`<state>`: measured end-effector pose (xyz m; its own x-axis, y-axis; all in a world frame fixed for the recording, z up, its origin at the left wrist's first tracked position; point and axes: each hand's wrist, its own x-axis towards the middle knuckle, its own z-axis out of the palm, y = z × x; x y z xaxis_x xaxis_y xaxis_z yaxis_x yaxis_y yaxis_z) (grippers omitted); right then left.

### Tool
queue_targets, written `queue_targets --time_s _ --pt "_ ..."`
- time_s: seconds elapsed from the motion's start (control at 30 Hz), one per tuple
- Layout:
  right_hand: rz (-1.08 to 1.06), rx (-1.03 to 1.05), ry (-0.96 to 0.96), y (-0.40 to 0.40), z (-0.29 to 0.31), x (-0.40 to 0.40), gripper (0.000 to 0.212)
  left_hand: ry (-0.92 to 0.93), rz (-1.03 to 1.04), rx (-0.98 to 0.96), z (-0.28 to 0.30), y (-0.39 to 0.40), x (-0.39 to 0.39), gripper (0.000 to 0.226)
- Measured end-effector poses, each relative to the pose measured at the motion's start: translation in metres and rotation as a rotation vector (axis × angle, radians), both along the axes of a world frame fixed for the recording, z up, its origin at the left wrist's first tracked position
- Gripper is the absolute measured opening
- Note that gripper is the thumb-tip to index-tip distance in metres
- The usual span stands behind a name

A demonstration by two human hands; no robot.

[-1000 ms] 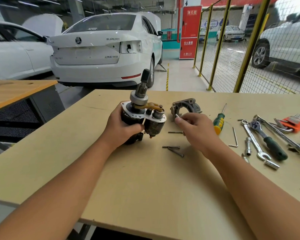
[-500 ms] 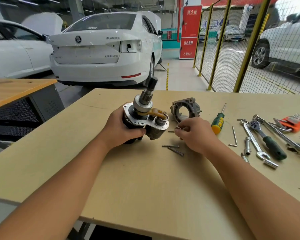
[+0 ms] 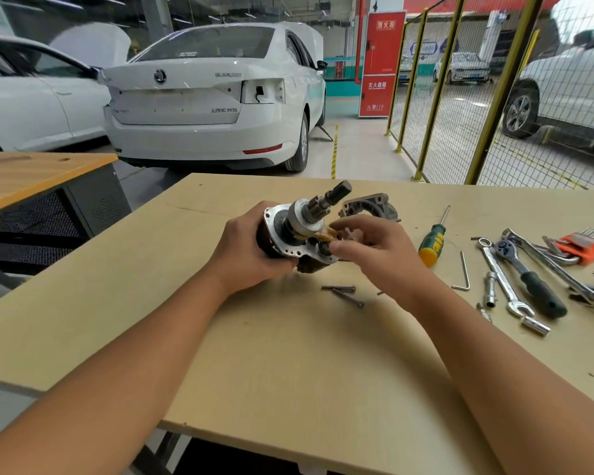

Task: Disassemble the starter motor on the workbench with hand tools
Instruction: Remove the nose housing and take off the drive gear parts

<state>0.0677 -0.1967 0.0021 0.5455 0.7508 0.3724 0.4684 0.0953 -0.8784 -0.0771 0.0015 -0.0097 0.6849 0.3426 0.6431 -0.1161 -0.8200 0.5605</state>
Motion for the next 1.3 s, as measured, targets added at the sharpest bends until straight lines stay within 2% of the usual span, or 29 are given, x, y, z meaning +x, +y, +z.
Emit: queue_targets --time_s 0.1,0.2,0.4,0.6,0.73,0.83,0.9,0.97,1.07,1.17,1.3 --pt "-0.078 -0.063 -0.153 0.003 -0.005 -0.003 0.038 -0.016 -0.012 -0.047 0.000 0.000 -0.001 0.061" --pt "-0.138 0.003 -0.177 0.008 -0.006 -0.011 0.031 -0.028 -0.033 -0.135 0.002 -0.002 -0.001 0.062" --pt "-0.188 0.088 -0.040 0.016 -0.003 -0.023 0.019 -0.010 -0.091 -0.304 0.001 -0.003 0.003 0.057" --pt "-0.025 0.239 0.219 0.015 -0.001 -0.024 0.013 0.047 -0.185 -0.411 0.002 -0.002 0.004 0.055" --pt "-0.008 0.222 0.201 0.013 0.000 -0.023 0.011 0.064 -0.221 -0.459 -0.001 -0.001 0.006 0.056" --pt "0.013 0.168 0.170 0.010 0.004 -0.020 0.005 0.074 -0.241 -0.478 -0.002 0.002 0.007 0.058" --pt "-0.015 0.077 0.193 0.006 0.006 -0.012 0.026 0.100 -0.272 -0.499 0.000 0.004 0.008 0.065" --pt "-0.125 -0.021 0.231 0.002 0.008 0.002 0.037 0.139 -0.302 -0.494 0.005 0.007 0.009 0.071" --pt "-0.296 -0.193 0.050 -0.002 0.000 0.021 0.027 0.229 -0.290 -0.465 0.012 0.012 0.007 0.066" --pt "-0.325 -0.332 -0.122 -0.005 -0.010 0.028 0.015 0.320 -0.186 -0.401 0.020 0.024 -0.001 0.049" --pt "-0.337 -0.345 -0.166 -0.001 -0.012 0.028 0.014 0.388 -0.063 -0.371 0.027 0.040 -0.013 0.049"
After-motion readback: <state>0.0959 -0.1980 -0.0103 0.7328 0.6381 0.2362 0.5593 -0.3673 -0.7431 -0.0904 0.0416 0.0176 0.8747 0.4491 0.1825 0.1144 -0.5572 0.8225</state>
